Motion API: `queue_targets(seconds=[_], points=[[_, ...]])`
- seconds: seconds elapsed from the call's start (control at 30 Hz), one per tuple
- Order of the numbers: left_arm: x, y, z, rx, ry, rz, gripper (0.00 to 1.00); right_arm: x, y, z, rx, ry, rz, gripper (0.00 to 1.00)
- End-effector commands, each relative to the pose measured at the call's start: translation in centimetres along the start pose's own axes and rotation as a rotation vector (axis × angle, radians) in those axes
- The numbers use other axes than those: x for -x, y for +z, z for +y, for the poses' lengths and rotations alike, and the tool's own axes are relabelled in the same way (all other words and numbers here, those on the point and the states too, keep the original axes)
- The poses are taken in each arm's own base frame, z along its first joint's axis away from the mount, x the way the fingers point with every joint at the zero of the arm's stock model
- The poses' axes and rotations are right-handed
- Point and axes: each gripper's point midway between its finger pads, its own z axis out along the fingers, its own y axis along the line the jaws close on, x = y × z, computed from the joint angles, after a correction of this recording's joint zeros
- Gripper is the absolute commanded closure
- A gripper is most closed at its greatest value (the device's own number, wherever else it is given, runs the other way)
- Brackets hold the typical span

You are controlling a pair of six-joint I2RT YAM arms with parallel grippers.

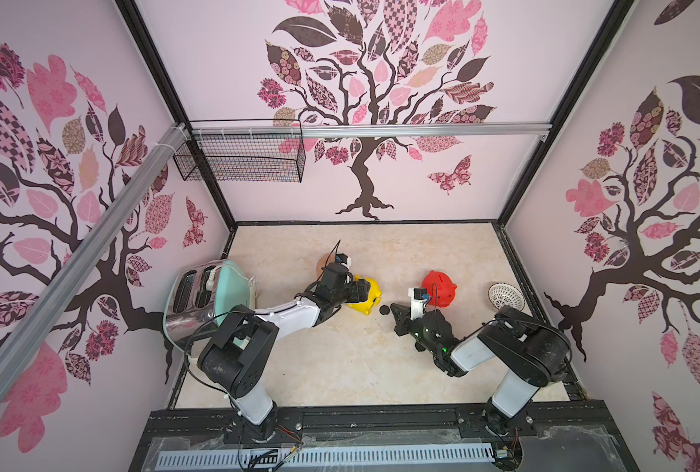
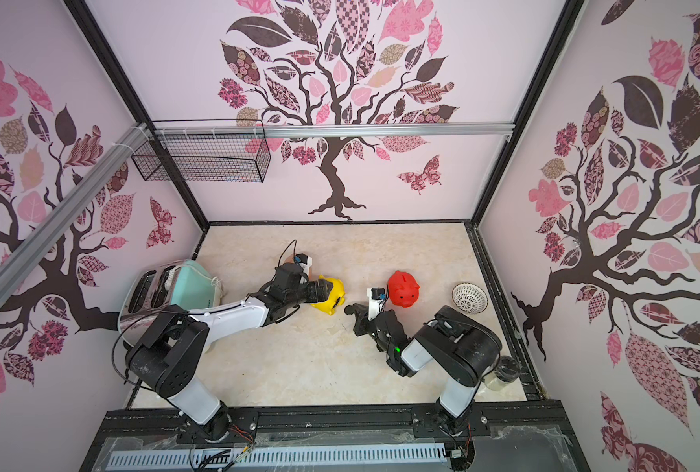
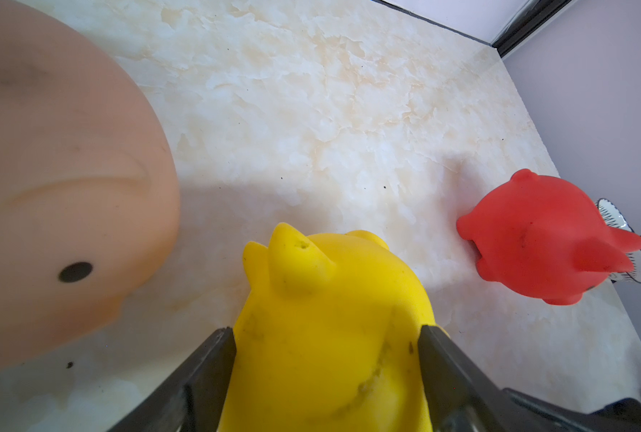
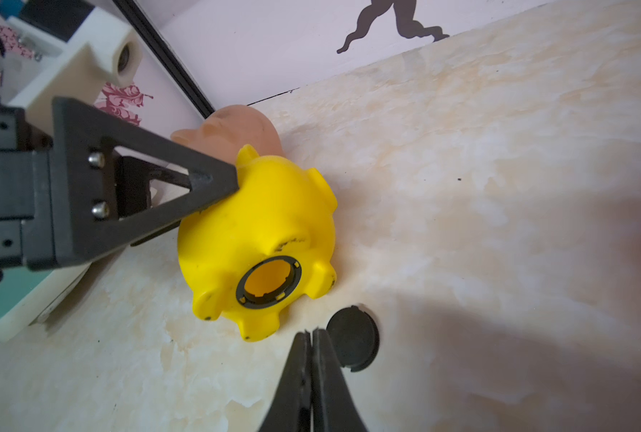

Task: Open piggy banks
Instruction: Open the lid on the piggy bank.

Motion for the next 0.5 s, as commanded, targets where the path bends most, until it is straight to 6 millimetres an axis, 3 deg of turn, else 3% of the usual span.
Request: queue_targets(seconds=[0.0, 0.13, 0.23, 0.33, 0.47], points=[[-12.7, -1.2, 6.8, 0.228, 0.011, 0.426, 0.19, -0.6, 0.1, -0.7, -0.093, 0.118, 0.091, 0.77], [-12.2, -1.5, 5.8, 0.198, 0.032, 0.410, 0.19, 0.8, 0.3, 1.8, -0.038, 0.167, 0.147, 0.54], [-12.1, -1.5, 4.9, 0.160, 0.038, 0.405, 0.19, 0.7, 0.2, 3.5, 0.022, 0.203, 0.205, 0.45], [-12.0, -1.5, 4.1, 0.125, 0.037, 0.404, 0.20, -0.4, 0.2, 3.9, 0.041, 0.233, 0.262, 0.40], [-12.0, -1.5, 3.6, 0.110, 0.035, 0.403, 0.20, -1.0, 0.6, 1.9, -0.079, 0.240, 0.290, 0.40]])
